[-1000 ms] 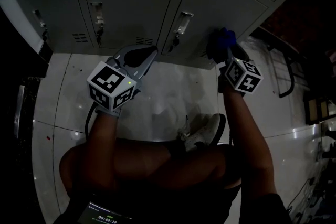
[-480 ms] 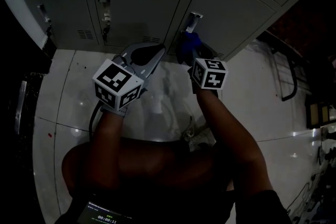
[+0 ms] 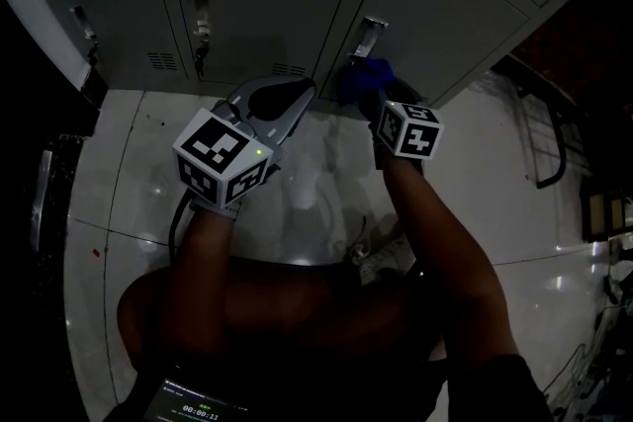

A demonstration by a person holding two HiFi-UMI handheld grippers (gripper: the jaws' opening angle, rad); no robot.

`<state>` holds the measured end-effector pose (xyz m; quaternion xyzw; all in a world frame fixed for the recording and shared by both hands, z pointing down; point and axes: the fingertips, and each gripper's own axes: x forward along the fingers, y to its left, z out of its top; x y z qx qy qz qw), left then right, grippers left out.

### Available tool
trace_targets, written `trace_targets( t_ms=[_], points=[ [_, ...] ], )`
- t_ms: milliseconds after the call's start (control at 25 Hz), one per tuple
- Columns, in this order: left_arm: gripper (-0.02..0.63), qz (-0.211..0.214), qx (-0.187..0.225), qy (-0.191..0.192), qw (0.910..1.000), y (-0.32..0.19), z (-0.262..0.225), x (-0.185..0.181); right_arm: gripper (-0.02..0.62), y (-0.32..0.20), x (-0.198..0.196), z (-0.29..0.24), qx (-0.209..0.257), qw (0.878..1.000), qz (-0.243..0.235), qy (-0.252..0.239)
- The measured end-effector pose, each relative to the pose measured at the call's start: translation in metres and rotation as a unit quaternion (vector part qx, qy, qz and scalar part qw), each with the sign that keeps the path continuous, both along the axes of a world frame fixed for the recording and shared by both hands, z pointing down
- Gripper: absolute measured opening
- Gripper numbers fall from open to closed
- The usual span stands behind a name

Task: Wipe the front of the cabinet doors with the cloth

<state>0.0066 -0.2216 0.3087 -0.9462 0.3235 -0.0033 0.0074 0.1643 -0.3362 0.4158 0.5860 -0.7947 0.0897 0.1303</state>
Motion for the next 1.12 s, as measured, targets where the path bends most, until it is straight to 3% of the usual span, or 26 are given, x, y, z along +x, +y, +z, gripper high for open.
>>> trace_targets(
  t_ms=[720,1120],
  points=[
    [0.000,0.002,-0.003,-0.008,1.0000,0.001,0.003,0.003,0.077,0.013,0.137,-0.010,-0.010,0.994,0.111,-0.009],
    [0.000,0.003,-0.002,-0.010,0.9999,0.000,0.004,0.003,0.077,0.021,0.191,-0.007,-0.014,0.985,0.168,-0.023]
  ],
)
